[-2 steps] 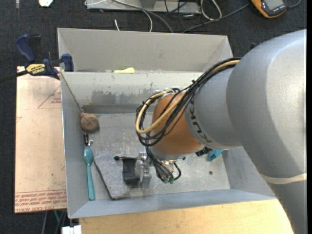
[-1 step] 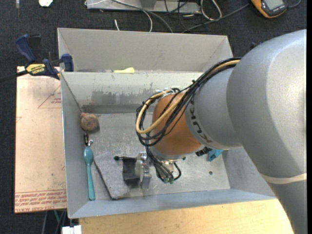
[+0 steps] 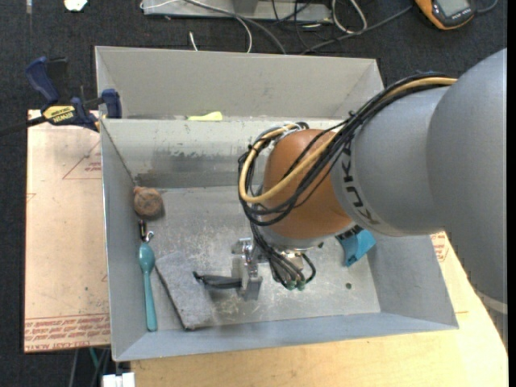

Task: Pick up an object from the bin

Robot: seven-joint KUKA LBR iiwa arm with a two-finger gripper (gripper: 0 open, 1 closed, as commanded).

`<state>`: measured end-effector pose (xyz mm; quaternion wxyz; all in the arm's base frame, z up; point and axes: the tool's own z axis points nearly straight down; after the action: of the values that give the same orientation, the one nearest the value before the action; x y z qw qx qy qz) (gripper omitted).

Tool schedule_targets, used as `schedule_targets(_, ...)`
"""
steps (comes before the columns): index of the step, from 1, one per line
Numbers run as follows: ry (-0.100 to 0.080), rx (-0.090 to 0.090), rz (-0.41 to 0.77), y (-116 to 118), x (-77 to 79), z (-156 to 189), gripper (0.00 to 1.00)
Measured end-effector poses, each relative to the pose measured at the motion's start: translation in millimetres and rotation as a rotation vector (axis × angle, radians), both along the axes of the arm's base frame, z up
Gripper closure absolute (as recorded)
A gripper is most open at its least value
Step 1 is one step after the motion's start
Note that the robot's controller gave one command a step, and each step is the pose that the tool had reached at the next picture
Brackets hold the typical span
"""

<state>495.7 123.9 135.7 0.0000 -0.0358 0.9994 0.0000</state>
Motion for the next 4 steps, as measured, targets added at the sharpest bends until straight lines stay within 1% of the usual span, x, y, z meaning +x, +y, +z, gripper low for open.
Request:
schedule_targets(1, -0.010, 0.003, 0.270, 15, 3.9, -2, 1.00)
schedule_targets(2, -0.005, 0.002, 0.359, 10, 27.4, -38, 1.00)
schedule_targets(3, 0.005, 0.001, 0.204, 15, 14.9, 10, 1.00)
schedule_targets(4, -0.009, 0.002, 0.524, 4, 41.5, -6, 1.00)
